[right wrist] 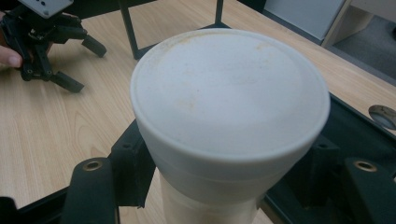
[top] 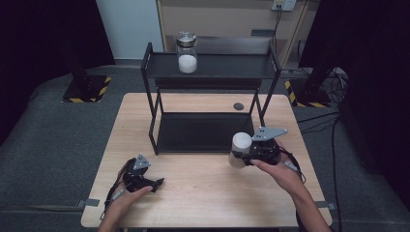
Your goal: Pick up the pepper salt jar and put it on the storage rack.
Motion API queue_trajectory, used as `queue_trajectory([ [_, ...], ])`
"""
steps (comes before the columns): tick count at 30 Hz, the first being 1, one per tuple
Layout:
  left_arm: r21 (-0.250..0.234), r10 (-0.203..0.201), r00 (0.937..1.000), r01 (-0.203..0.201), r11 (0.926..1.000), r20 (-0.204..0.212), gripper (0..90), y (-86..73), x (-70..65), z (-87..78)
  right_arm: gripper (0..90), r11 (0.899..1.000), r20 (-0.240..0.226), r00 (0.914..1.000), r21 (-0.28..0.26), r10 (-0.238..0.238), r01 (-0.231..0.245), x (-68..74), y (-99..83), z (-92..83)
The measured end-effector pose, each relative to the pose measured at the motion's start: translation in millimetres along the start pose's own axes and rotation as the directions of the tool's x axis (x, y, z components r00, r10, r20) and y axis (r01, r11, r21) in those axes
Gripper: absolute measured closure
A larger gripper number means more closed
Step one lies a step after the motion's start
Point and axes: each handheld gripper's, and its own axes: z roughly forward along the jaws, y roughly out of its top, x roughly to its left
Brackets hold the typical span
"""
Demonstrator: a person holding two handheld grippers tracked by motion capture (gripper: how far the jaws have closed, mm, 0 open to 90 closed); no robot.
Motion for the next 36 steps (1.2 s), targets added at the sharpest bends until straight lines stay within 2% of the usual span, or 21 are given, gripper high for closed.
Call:
queue_trajectory([
  [11,0.000,0.000,1.0000,0.000,1.0000,0.000,0.0,0.0,0.0,0.0,35.3,1.000,-0.004,1.0000,-0.005,-0.004,0.004,-5.6,15.6,-1.3],
  [29,0.000,0.000,1.0000,0.000,1.0000,0.000,0.0,0.0,0.0,0.0,35.3,0.999,-0.013,0.9991,-0.012,-0.040,0.040,-15.6,46.2,-9.7],
  [36,0.000,0.000,1.0000,0.000,1.0000,0.000,0.0,0.0,0.0,0.0,35.3,0.999,-0.026,0.9991,-0.020,-0.035,0.034,-20.8,52.4,-12.3],
])
